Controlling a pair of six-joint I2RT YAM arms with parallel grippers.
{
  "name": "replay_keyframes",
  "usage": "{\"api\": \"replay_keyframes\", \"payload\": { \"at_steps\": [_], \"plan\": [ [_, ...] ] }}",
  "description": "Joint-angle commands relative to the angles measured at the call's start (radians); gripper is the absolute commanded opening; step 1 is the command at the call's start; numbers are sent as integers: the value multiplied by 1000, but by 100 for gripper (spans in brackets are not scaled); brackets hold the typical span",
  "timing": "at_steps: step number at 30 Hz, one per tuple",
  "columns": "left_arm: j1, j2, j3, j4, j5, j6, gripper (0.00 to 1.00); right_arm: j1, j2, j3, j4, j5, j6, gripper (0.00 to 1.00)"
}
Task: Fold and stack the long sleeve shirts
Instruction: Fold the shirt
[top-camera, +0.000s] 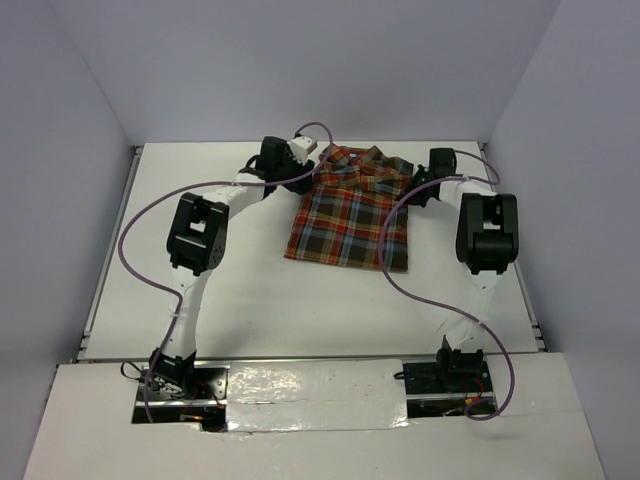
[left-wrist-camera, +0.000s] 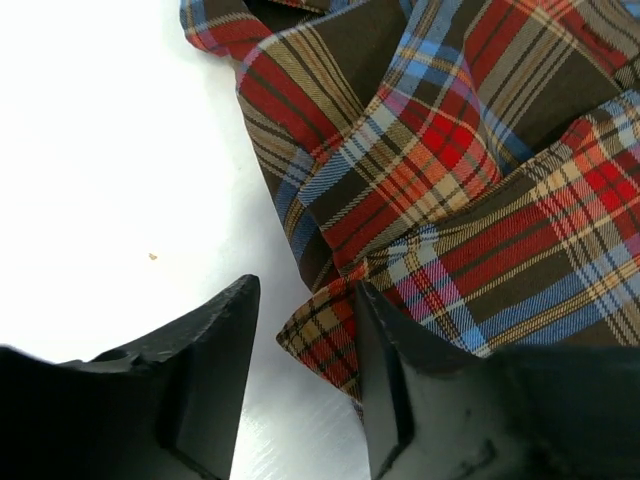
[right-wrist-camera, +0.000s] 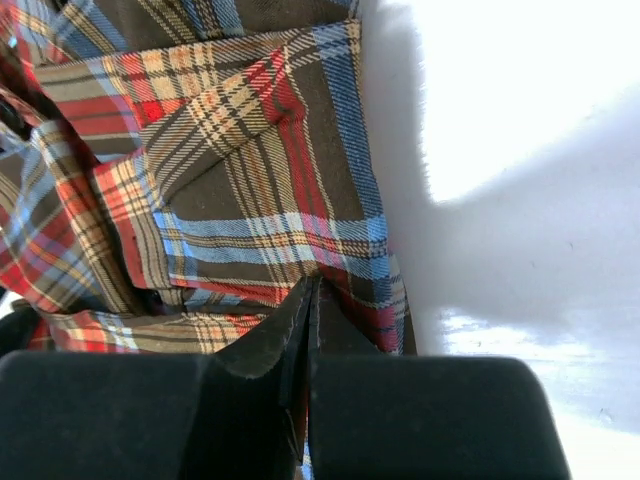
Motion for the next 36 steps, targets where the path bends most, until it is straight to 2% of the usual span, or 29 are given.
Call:
{"api": "replay_keyframes", "payload": {
  "at_steps": [1, 3, 4, 7, 8, 9, 10, 11, 12, 13, 15, 16, 17, 18, 19, 23, 29, 36],
  "plan": [
    [1, -17, 48, 42, -6, -19, 57, 5, 4, 85, -38, -13, -58, 0],
    [4, -26, 83, 44, -17, -5, 65, 5, -11, 153, -93, -8, -99, 1],
    [4, -32, 124, 41, -17, 15, 72, 2, -19, 203, -139, 1, -128, 7],
    [4, -77, 184, 36, 0, 88, 78, -9, -68, 283, -229, 25, -171, 28],
    [4, -92, 187, 35, 14, 118, 79, -21, -100, 292, -251, 24, -174, 40],
    [4, -135, 186, 30, 64, 154, 80, -29, -120, 291, -274, 19, -176, 44],
    [4, -161, 165, 19, 106, 261, 80, -34, -140, 273, -294, 15, -178, 47],
    [2, -223, 142, -26, 199, 324, 81, -44, -187, 250, -338, 19, -179, 51],
    [1, -257, 73, -60, 247, 407, 81, -45, -216, 222, -355, 25, -179, 52],
    [-5, -297, 30, -98, 293, 611, 81, -46, -243, 146, -372, 30, -185, 54],
    [-24, -412, -132, -267, 368, 870, 80, -46, -332, 5, -375, 30, -173, 55],
    [-31, -449, -186, -325, 375, 1122, 80, -48, -382, -39, -368, 19, -168, 56],
    [-56, -566, -349, -469, 375, 1411, 80, -46, -443, -163, -350, -20, -147, 56],
    [-71, -596, -428, -525, 365, 1510, 80, -48, -477, -241, -328, -63, -130, 56],
    [-71, -597, -453, -525, 365, 1511, 80, -48, -478, -241, -328, -85, -130, 56],
    [-117, -598, -533, -649, 339, 1681, 81, -46, -542, -425, -283, -114, -115, 56],
    [-147, -580, -642, -529, 296, 1725, 81, -46, -585, -580, -228, -145, -105, 55],
    [-151, -517, -647, -562, 227, 1785, 80, -45, -562, -633, -188, -170, -95, 55]
  ]
}}
